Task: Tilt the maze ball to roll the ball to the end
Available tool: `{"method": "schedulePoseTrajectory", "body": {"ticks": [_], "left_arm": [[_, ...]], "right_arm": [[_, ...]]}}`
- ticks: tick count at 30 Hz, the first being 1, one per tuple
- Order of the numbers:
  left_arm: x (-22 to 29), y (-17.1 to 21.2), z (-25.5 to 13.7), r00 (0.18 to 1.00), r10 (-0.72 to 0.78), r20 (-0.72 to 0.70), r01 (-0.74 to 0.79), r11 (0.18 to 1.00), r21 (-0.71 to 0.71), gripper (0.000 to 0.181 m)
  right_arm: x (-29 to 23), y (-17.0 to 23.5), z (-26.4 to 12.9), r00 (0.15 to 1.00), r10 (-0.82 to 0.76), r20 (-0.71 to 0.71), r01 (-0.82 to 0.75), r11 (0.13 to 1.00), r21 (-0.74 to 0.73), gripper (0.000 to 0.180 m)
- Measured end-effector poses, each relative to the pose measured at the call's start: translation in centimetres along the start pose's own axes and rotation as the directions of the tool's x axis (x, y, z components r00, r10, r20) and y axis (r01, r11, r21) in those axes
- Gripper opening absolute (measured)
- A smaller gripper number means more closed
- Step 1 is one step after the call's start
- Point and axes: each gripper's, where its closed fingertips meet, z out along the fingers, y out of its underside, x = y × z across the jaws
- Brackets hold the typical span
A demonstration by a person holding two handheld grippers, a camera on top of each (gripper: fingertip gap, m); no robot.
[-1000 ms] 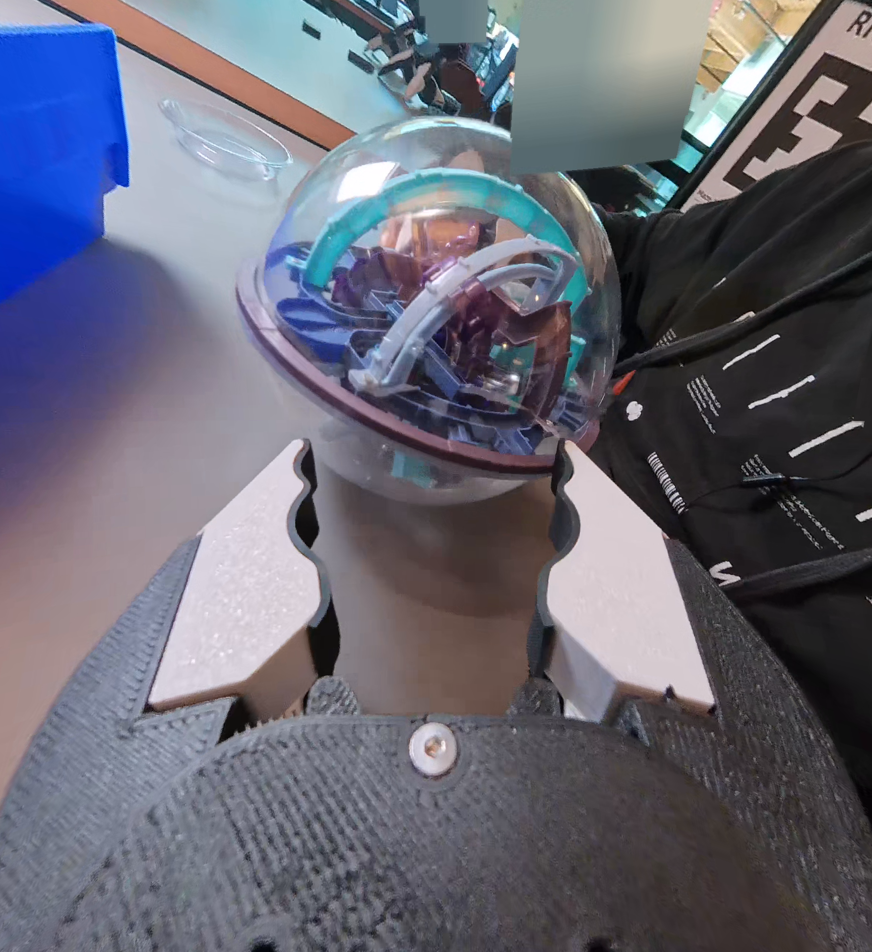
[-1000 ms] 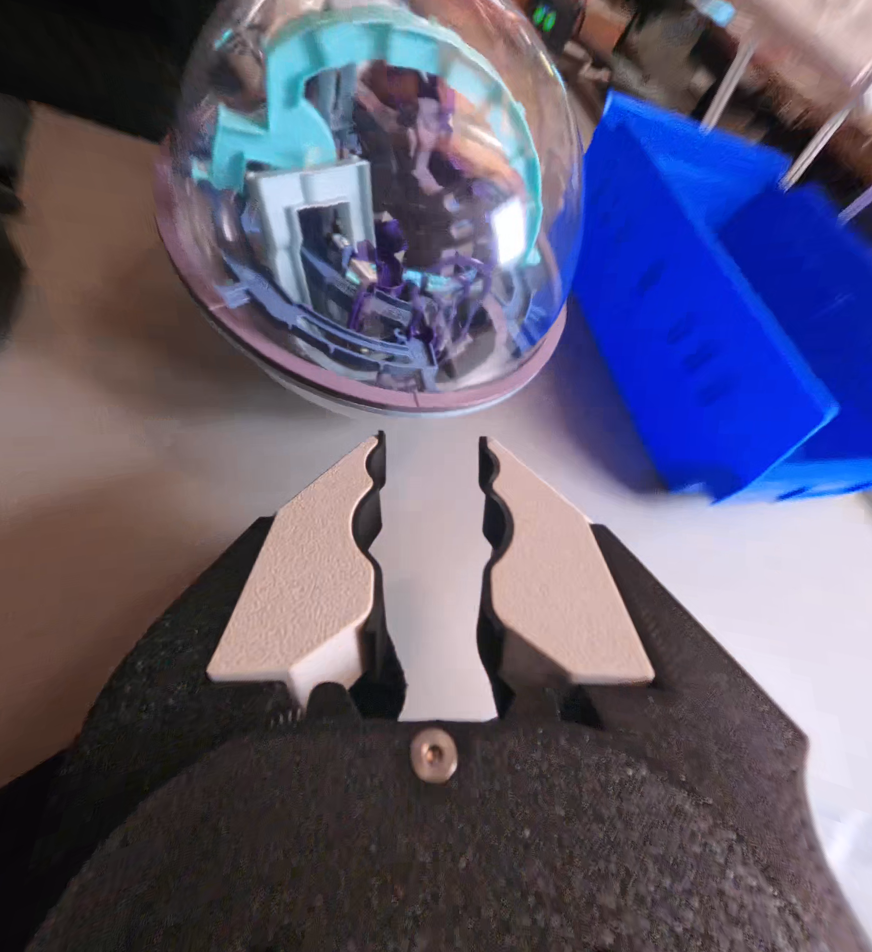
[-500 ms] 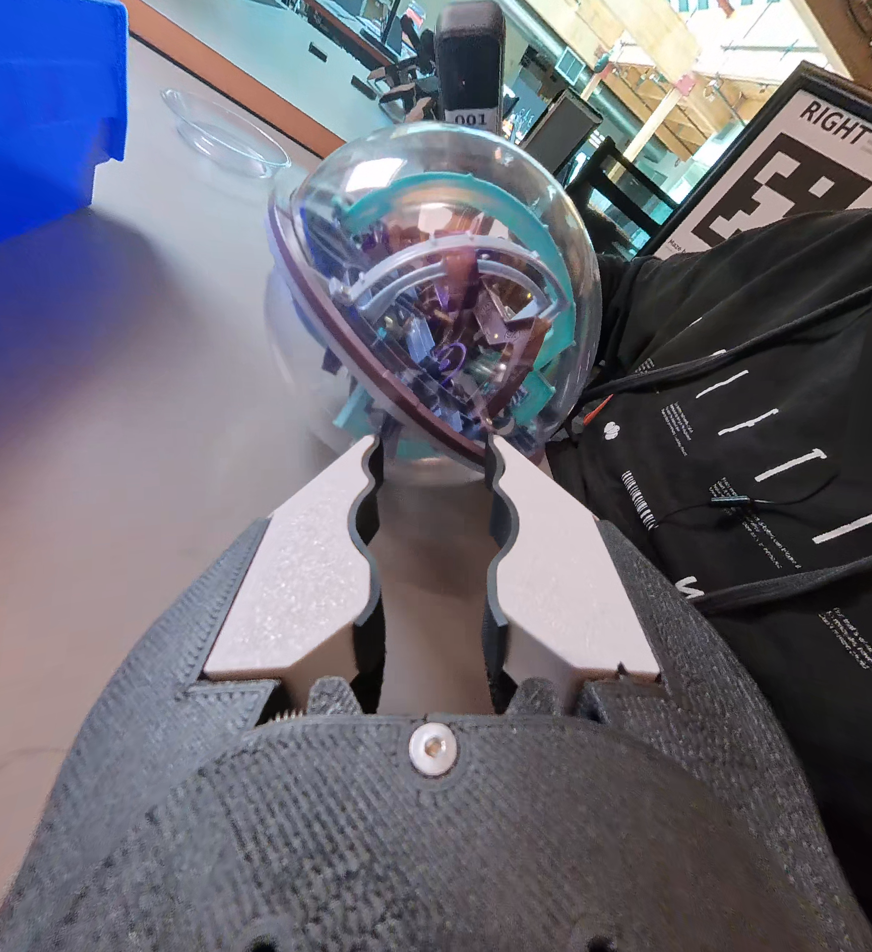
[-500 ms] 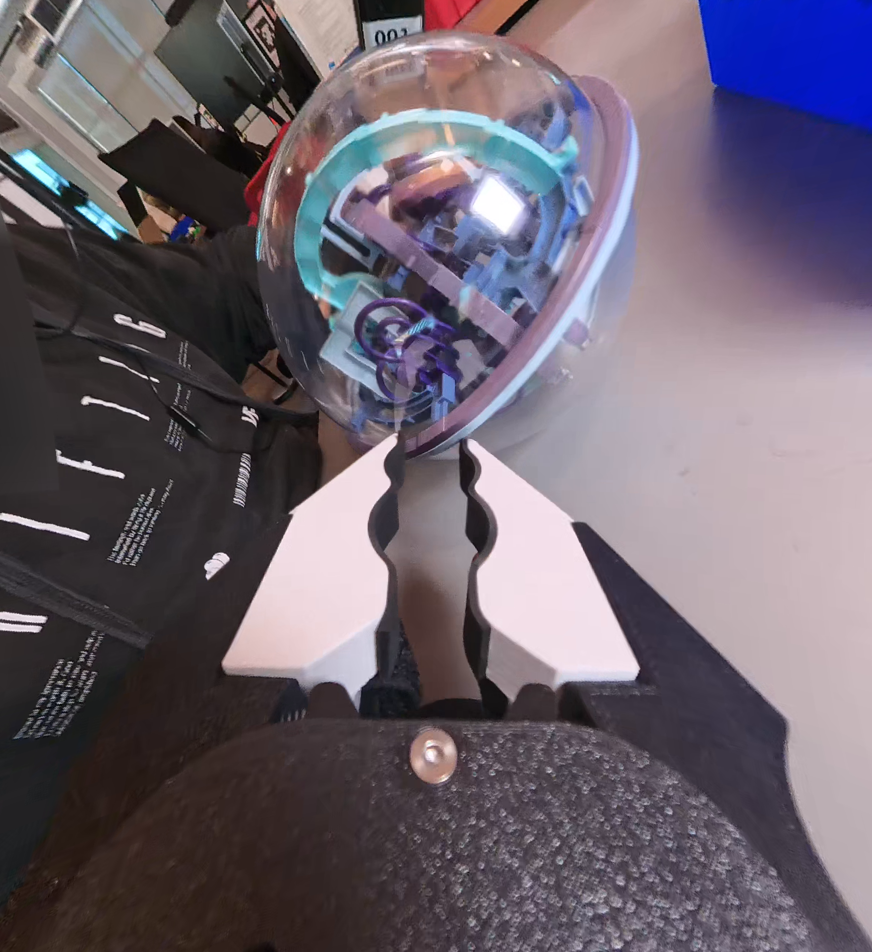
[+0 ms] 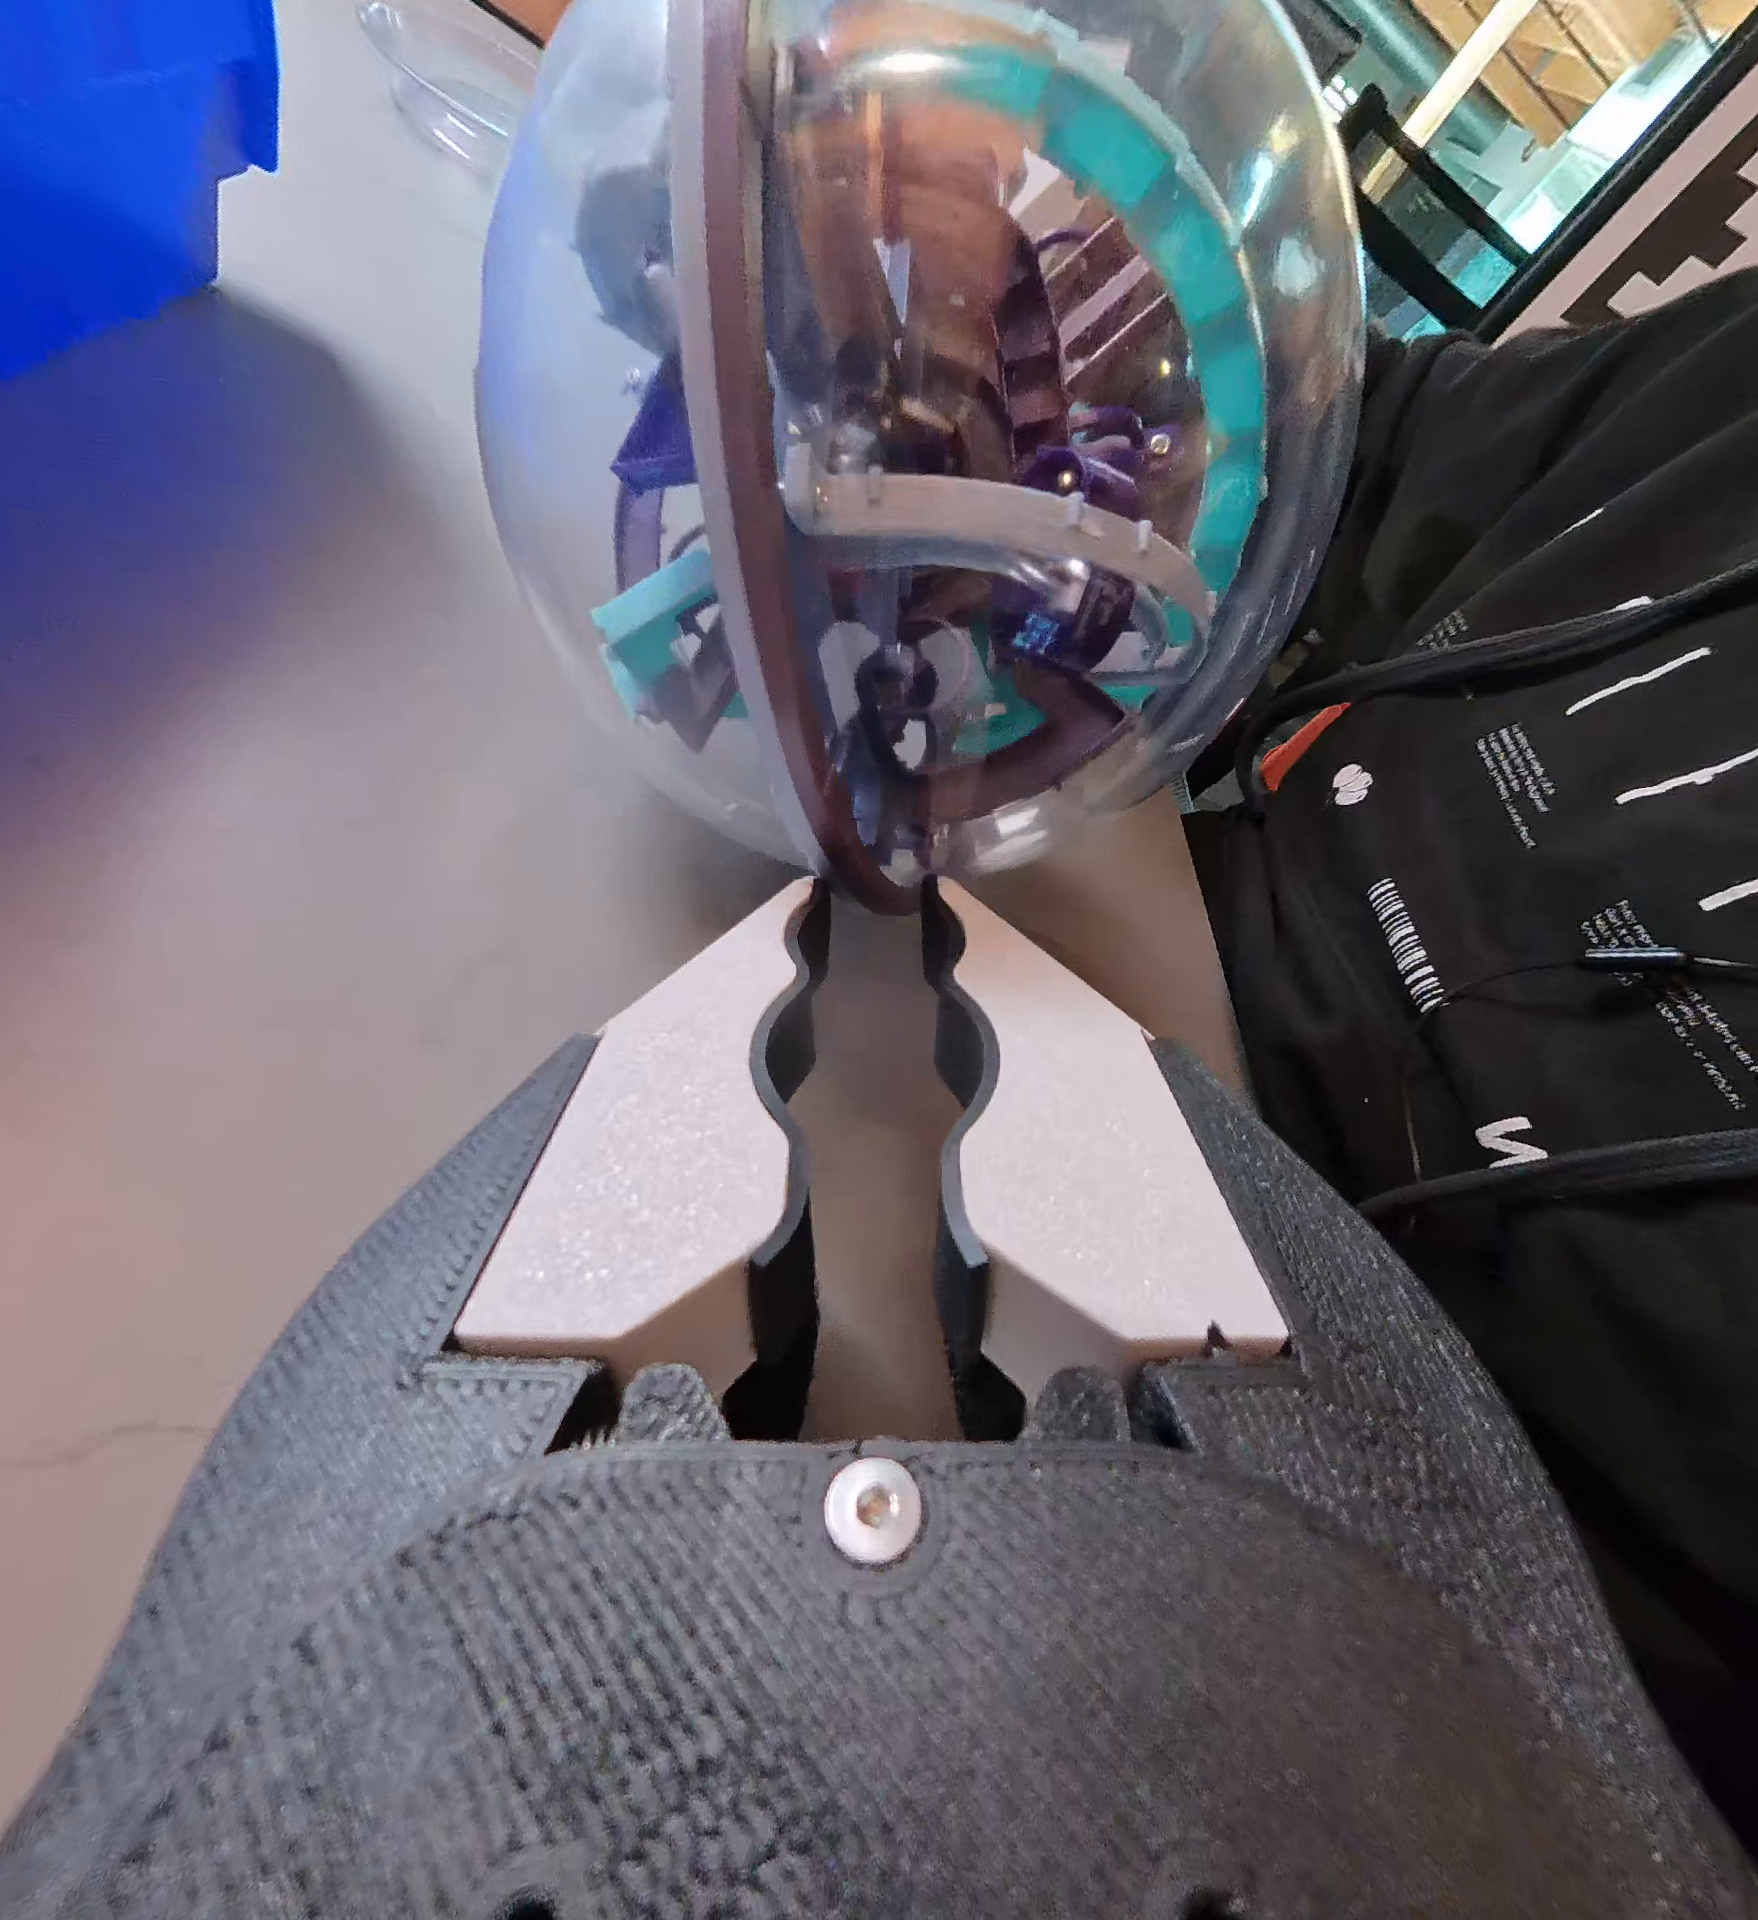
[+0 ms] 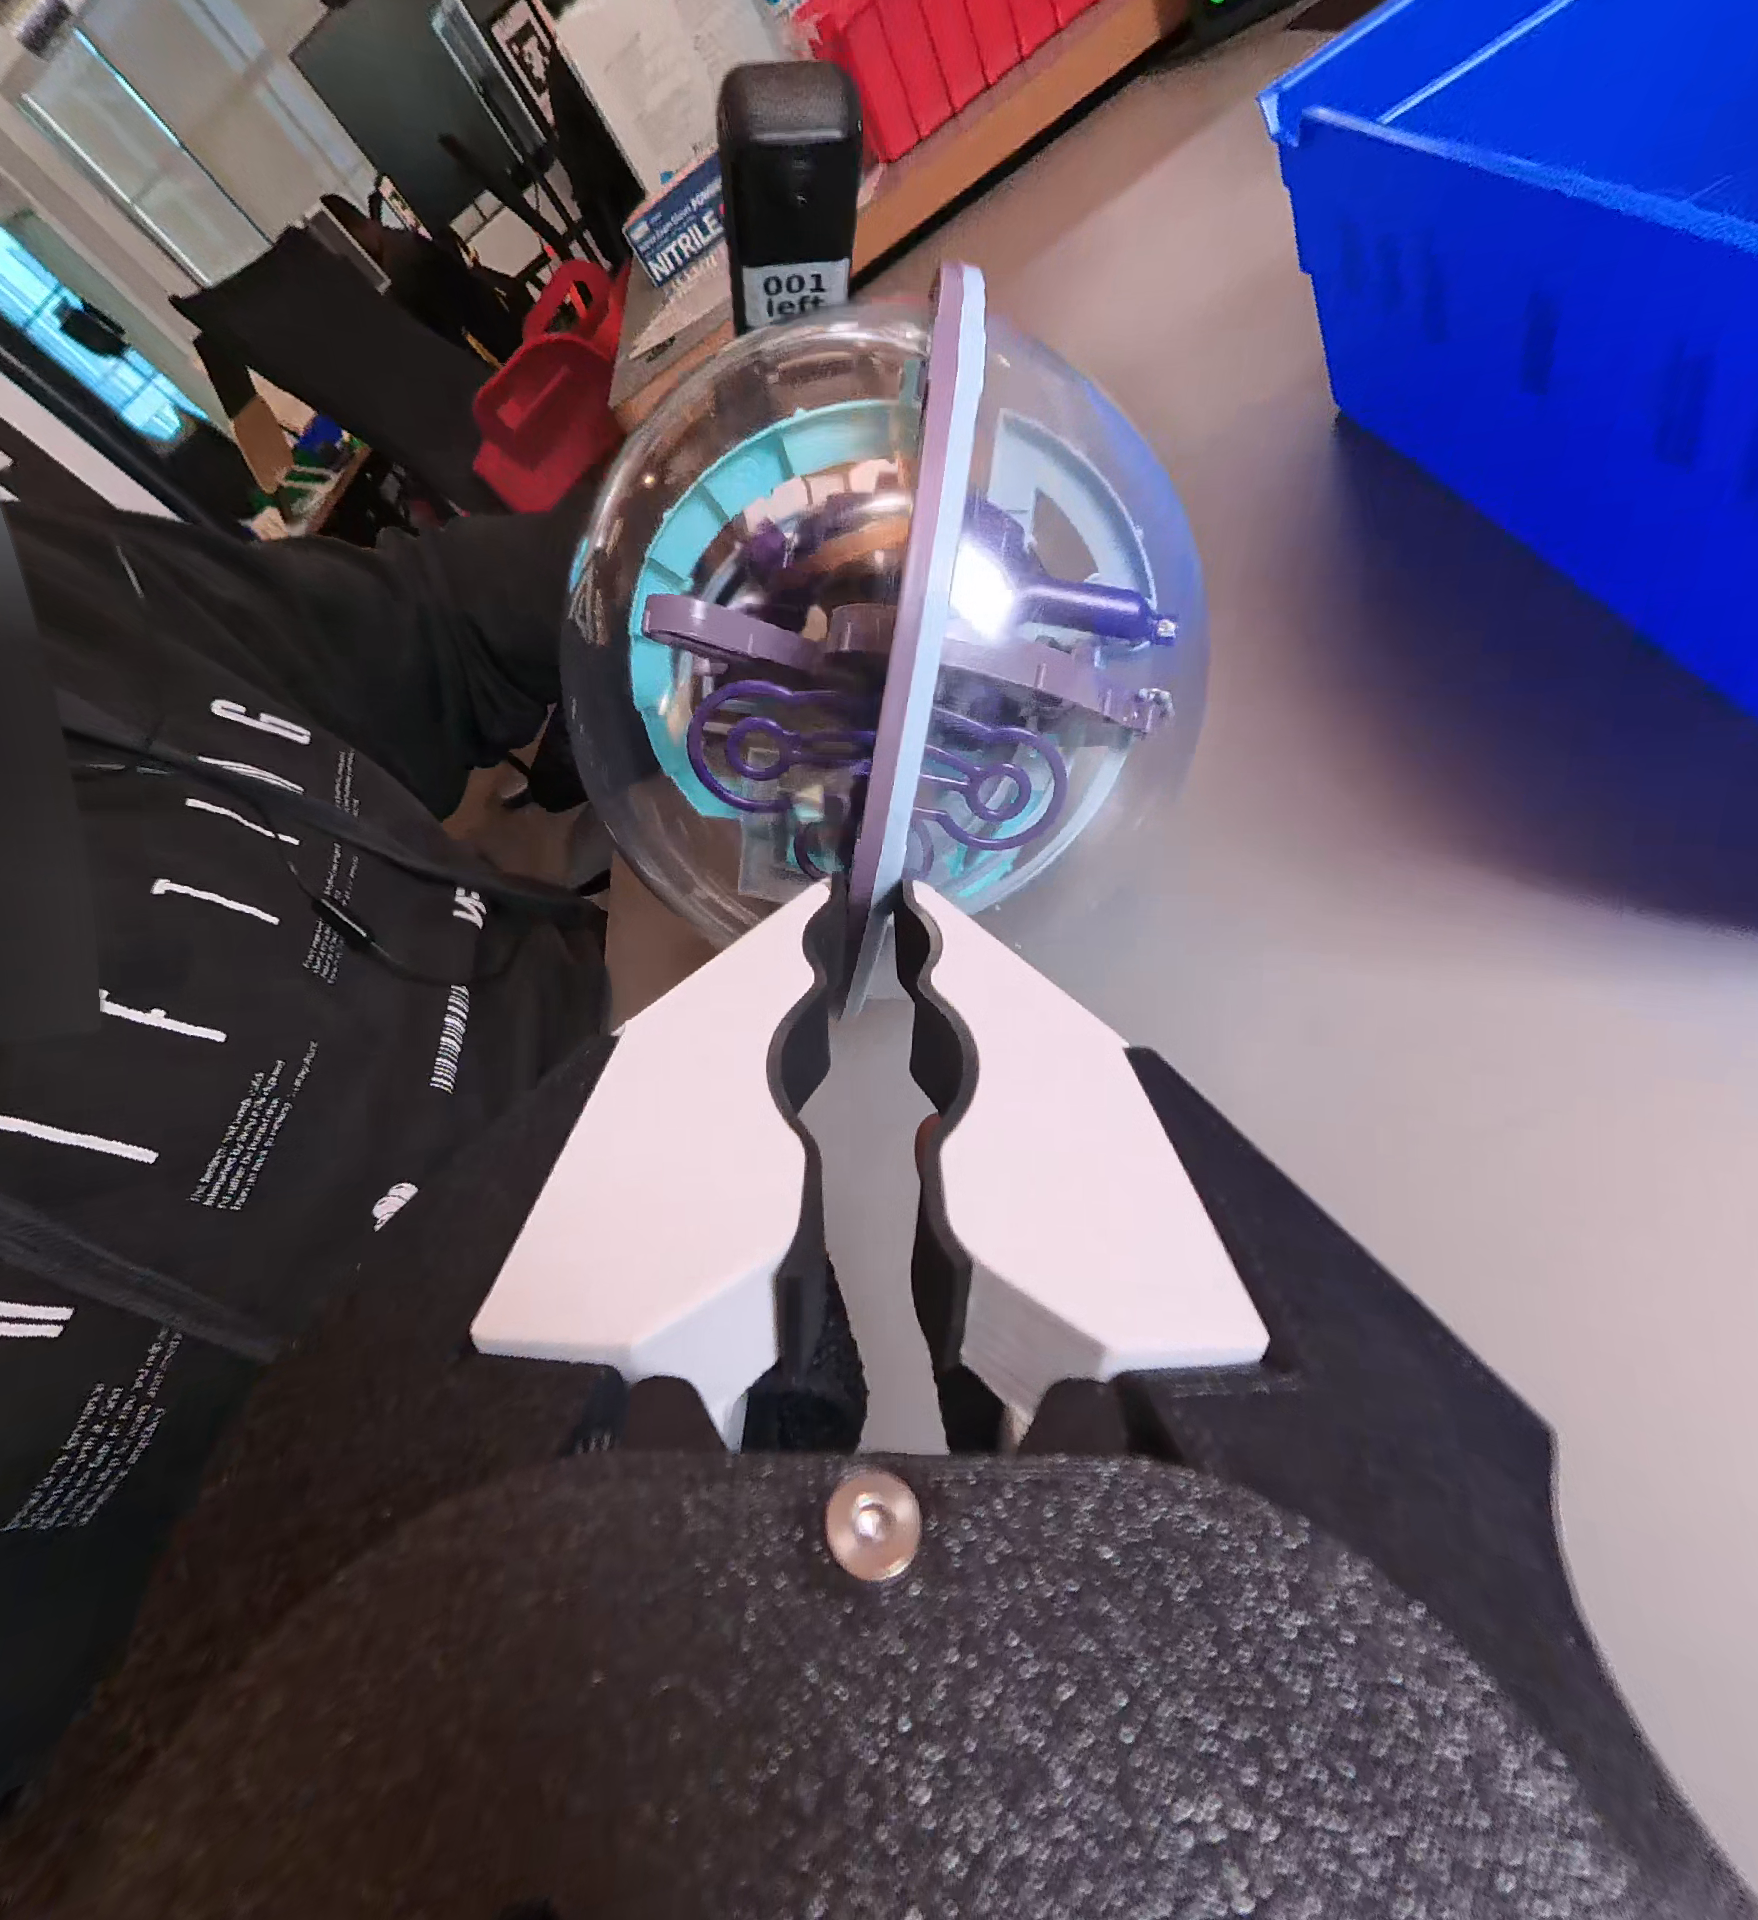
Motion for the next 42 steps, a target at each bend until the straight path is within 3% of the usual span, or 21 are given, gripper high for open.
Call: {"method": "schedulePoseTrajectory", "body": {"ticks": [6, 12, 15, 19, 22, 27, 32, 37, 42], "left_arm": [[-0.1, 1.3, 0.5, 0.999, 0.032, -0.005, -0.032, 0.996, -0.081, 0.041], [-0.9, -1.8, -1.6, 0.996, 0.087, 0.013, -0.088, 0.994, 0.060, 0.048], [0.2, -3.0, -1.8, 0.994, 0.102, -0.044, -0.097, 0.989, 0.114, 0.041], [0.6, -2.1, -1.1, 0.990, 0.131, -0.053, -0.127, 0.989, 0.073, 0.028], [0.9, -1.4, -0.7, 0.989, 0.135, -0.066, -0.133, 0.990, 0.046, 0.008], [0.1, -1.1, -0.4, 0.996, 0.085, -0.016, -0.084, 0.996, 0.041, 0.008], [-1.1, -1.4, -0.5, 0.999, 0.010, 0.047, -0.012, 0.998, 0.062, 0.008], [-1.6, -1.0, -0.3, 0.997, -0.056, 0.058, 0.052, 0.997, 0.061, 0.008], [-1.8, -0.7, -0.1, 0.993, -0.110, 0.044, 0.107, 0.993, 0.054, 0.008]], "right_arm": [[-0.1, -1.4, 0.3, 0.999, -0.034, 0.021, 0.036, 0.997, -0.069, 0.006], [-0.7, -3.5, 0.6, 0.994, -0.104, 0.031, 0.107, 0.984, -0.141, 0.006], [-0.8, -4.1, 1.1, 0.990, -0.142, 0.028, 0.144, 0.974, -0.176, 0.006], [-0.6, -5.2, 1.5, 0.986, -0.161, 0.032, 0.164, 0.970, -0.182, 0.006], [-0.7, -5.8, 2.1, 0.984, -0.173, 0.045, 0.178, 0.968, -0.176, 0.006], [0.4, -7.1, 2.5, 0.977, -0.214, -0.009, 0.212, 0.972, -0.100, 0.007], [1.9, -7.9, 0.6, 0.973, -0.204, -0.110, 0.207, 0.978, 0.019, 0.031], [4.2, -4.8, -1.6, 0.982, -0.097, -0.161, 0.106, 0.993, 0.049, 0.035], [5.9, -1.3, -1.2, 0.990, 0.027, -0.139, -0.019, 0.998, 0.059, 0.030]]}}
